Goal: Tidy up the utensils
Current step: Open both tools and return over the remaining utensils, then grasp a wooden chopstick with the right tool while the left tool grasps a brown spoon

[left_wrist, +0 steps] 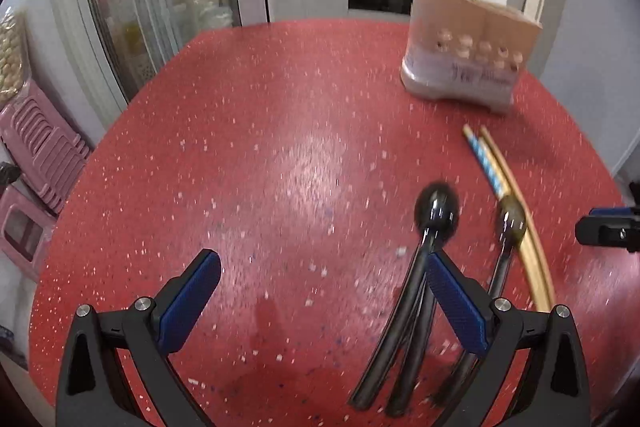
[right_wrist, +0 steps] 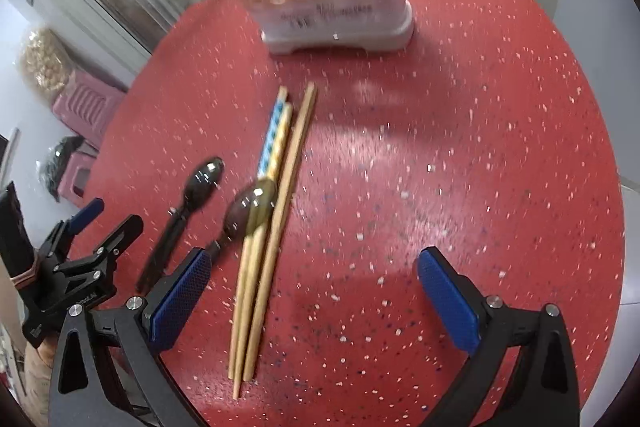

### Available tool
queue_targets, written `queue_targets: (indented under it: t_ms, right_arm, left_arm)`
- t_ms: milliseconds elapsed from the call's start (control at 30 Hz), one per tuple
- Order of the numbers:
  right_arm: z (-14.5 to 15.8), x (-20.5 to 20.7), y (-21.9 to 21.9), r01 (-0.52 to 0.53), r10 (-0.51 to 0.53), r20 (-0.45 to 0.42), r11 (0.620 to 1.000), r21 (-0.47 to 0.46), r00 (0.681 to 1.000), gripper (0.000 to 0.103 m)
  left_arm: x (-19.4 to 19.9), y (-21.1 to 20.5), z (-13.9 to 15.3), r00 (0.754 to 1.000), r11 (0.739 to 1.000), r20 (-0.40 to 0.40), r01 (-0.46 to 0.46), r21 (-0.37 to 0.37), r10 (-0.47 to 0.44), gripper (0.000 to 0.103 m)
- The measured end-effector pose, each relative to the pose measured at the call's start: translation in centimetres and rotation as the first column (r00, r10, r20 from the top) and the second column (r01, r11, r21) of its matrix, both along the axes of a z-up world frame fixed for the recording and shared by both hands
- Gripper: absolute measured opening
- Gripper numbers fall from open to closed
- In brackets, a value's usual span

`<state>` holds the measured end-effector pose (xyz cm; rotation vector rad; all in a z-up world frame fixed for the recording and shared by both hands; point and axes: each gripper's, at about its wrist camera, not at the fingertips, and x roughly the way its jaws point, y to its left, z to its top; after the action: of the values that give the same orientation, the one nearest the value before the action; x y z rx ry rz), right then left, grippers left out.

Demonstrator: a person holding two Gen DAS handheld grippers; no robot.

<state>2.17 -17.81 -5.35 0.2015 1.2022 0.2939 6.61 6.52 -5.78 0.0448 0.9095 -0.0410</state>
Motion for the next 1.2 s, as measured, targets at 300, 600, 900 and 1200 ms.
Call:
queue_targets:
  t_ms: [300,600,900,1200]
  right_arm:
    - [-0.8,-0.8,0.3,0.028,-0.028,0.002,0.996,-0.086,1.0,0.103]
    - [-1.4,-0.1,2.4,0.014,-0.01,0.021,0.982,-0.188,1.0,0.102]
    - [-2.4,1.6,4.2,0.012,-0.002,0.037,0.96,-0.278,0.999,0.092]
    - [-2.1,4.5,5.3,-0.031,0.046,0.039,0.946,-0.323,0.998,0.064]
  left_arm:
    - [-1.0,-0.9,-1.1,0.996,0.994,-0.036,0.088,0.06,-0.086,0.103]
    - [0.1,-0.2,-1.0,0.995,0.993,-0.045,0.095,0.065,-0.092,0.103]
    - [0.9,0.0,-0.8,0.996,0.994,-0.046,0.08,0.075,-0.077,0.103]
    - [1.9,-1.4,-0.9,0.988,0.983,-0.067,0.144,0.115,-0.137,0.103]
